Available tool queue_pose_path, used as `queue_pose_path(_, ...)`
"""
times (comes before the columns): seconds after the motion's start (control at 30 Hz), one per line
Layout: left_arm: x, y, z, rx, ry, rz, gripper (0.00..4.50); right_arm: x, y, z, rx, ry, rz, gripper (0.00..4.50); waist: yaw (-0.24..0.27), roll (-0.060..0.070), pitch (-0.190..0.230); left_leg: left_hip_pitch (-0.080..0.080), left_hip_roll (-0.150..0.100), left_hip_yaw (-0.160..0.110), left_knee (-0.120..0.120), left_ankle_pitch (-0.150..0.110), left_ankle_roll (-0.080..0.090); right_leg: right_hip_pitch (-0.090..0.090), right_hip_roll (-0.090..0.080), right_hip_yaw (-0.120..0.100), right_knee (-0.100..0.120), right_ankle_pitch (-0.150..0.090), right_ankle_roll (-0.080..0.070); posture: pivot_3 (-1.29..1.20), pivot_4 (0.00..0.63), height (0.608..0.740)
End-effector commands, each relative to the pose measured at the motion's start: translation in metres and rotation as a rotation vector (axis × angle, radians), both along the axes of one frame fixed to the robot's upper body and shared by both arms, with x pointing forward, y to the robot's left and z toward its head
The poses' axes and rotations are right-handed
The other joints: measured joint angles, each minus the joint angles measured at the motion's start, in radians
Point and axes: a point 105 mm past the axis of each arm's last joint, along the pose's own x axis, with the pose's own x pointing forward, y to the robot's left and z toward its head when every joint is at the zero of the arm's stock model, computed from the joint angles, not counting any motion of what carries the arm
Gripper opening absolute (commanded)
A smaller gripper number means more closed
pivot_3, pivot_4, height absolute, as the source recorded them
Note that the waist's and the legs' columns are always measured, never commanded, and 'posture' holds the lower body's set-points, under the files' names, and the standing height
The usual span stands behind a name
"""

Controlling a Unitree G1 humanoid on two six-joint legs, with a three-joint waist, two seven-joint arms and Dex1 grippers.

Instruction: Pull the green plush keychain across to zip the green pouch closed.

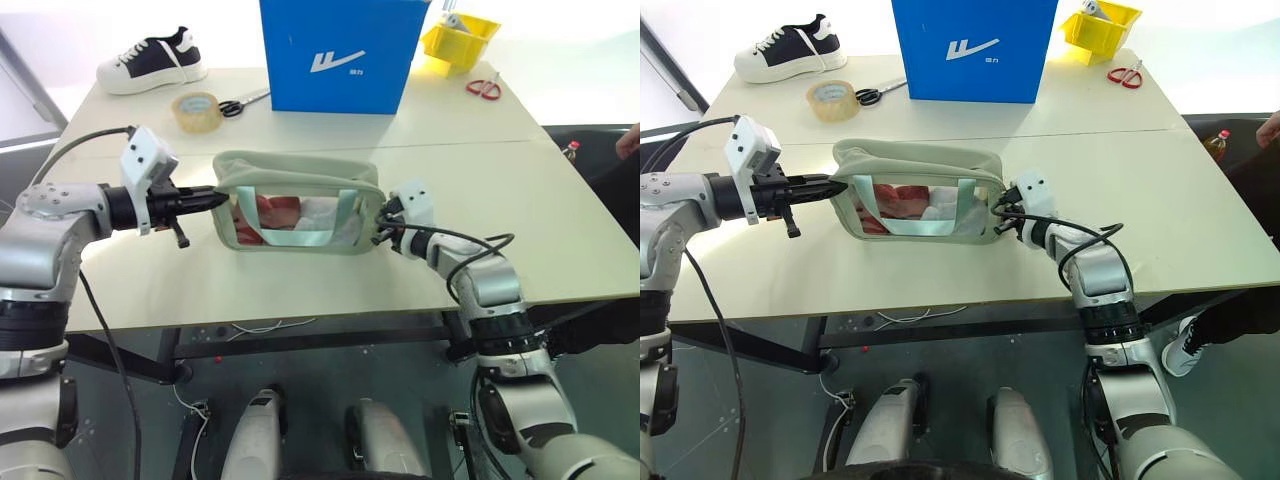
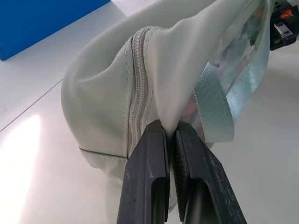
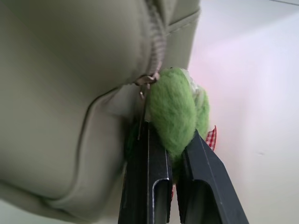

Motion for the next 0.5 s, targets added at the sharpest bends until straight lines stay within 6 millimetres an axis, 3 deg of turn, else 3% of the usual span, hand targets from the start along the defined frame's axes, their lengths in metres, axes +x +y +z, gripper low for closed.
queue_pose_path(0.03, -0.003, 0.001, 0.015, 0.012, -0.066, 0.001, 0.0, 0.003, -0.015, 0.03, -0.031, -0.071, 0.024, 1.99, 0.002, 0.0, 0.0, 0.0, 0.0, 0.0, 0.0, 0.0, 0.0, 0.0, 0.0, 0.0, 0.0, 0.0, 0.0, 0.0, 0.15, 0.74)
queue_pose_path(0.1, -0.003, 0.001, 0.015, 0.013, -0.067, 0.003, 0.0, 0.006, -0.03, 0.045, -0.087, -0.112, 0.023, 2.96, 0.002, 0.0, 0.0, 0.0, 0.0, 0.0, 0.0, 0.0, 0.0, 0.0, 0.0, 0.0, 0.0, 0.0, 0.0, 0.0, 0.15, 0.74)
queue_pose_path(0.2, -0.003, 0.002, 0.016, 0.013, -0.072, 0.006, 0.0, 0.0, -0.05, 0.082, -0.119, -0.158, 0.11, 4.38, 0.003, 0.001, 0.001, -0.001, 0.0, 0.001, 0.0, 0.0, 0.0, -0.001, -0.001, 0.0, 0.0, 0.0, 0.0, 0.0, 0.15, 0.74)
queue_pose_path(0.3, -0.003, 0.003, 0.016, 0.014, -0.076, 0.013, 0.0, -0.012, -0.056, 0.115, -0.112, -0.186, 0.23, 4.38, 0.002, 0.002, 0.001, -0.001, 0.0, 0.001, 0.0, 0.0, 0.0, -0.001, -0.001, 0.0, -0.001, 0.0, 0.0, 0.0, 0.15, 0.74)
queue_pose_path(0.4, -0.003, 0.006, 0.018, 0.01, -0.077, 0.018, 0.0, -0.045, -0.044, 0.141, -0.09, -0.182, 0.472, 4.38, 0.001, 0.002, 0.001, 0.0, 0.0, 0.001, -0.001, 0.0, 0.0, -0.001, 0.0, 0.0, -0.001, 0.0, 0.0, 0.0, 0.15, 0.74)
queue_pose_path(0.5, -0.006, 0.007, 0.028, -0.049, -0.068, 0.006, 1.07, -0.07, -0.029, 0.149, -0.096, -0.165, 0.631, 4.45, -0.001, 0.001, 0.001, -0.001, 0.001, 0.001, -0.001, 0.0, 0.0, -0.001, 0.0, 0.0, -0.001, 0.0, 0.0, 0.0, 0.15, 0.74)
